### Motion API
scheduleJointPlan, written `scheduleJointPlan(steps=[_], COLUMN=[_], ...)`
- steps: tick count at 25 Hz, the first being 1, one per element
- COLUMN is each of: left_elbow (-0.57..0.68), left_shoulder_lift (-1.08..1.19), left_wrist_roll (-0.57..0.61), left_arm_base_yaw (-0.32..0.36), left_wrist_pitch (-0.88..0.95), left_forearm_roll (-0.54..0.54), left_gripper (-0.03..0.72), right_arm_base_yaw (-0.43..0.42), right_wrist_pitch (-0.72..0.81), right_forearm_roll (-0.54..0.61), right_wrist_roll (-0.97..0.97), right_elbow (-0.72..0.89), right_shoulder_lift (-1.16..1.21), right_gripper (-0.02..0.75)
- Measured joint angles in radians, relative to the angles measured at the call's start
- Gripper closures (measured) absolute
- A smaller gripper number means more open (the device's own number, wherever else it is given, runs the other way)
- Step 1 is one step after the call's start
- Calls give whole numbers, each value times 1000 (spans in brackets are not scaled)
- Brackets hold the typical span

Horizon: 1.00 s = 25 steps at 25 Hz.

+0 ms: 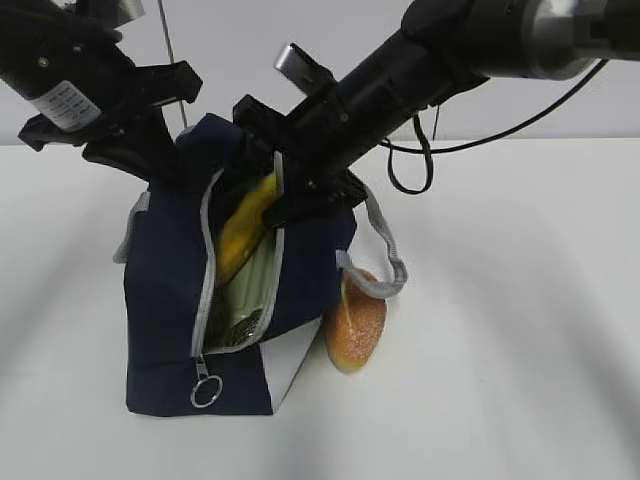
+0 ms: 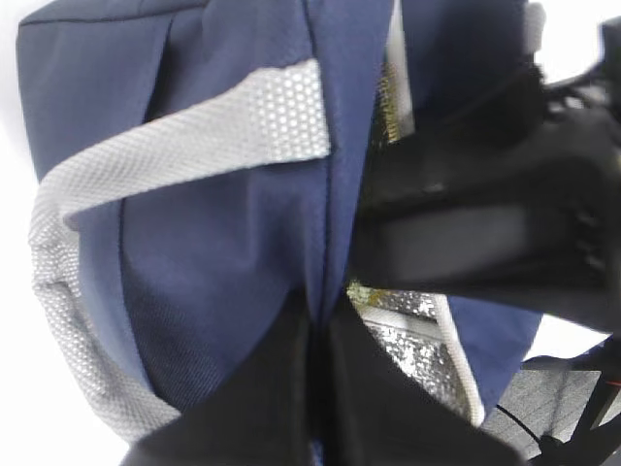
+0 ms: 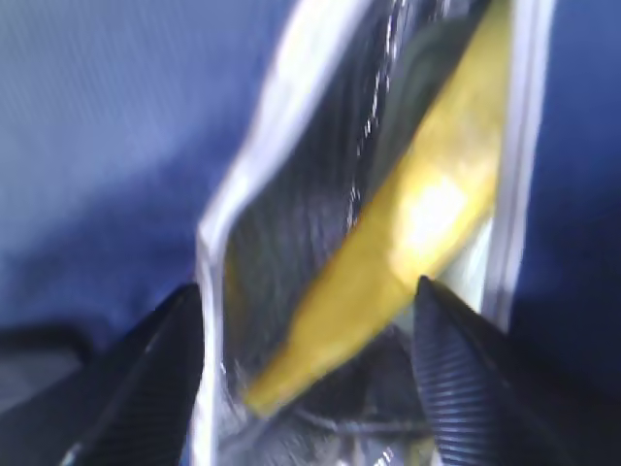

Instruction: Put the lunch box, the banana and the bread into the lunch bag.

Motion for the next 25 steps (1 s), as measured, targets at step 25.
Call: scheduleJointPlan(steps=[25], left_elbow=[0], left_shoulder_lift=[0], left_wrist_roll=[0], left_arm_base_yaw=[0], left_wrist_pitch=[8], left_forearm_roll=[1], left_gripper=[691], right_arm_base_yaw=[0], right_wrist_pitch=[-348], right_forearm_roll=[-294], right_wrist_roll=[-43], right_elbow=[724], right_shoulder_lift=[-660], right_gripper=[232])
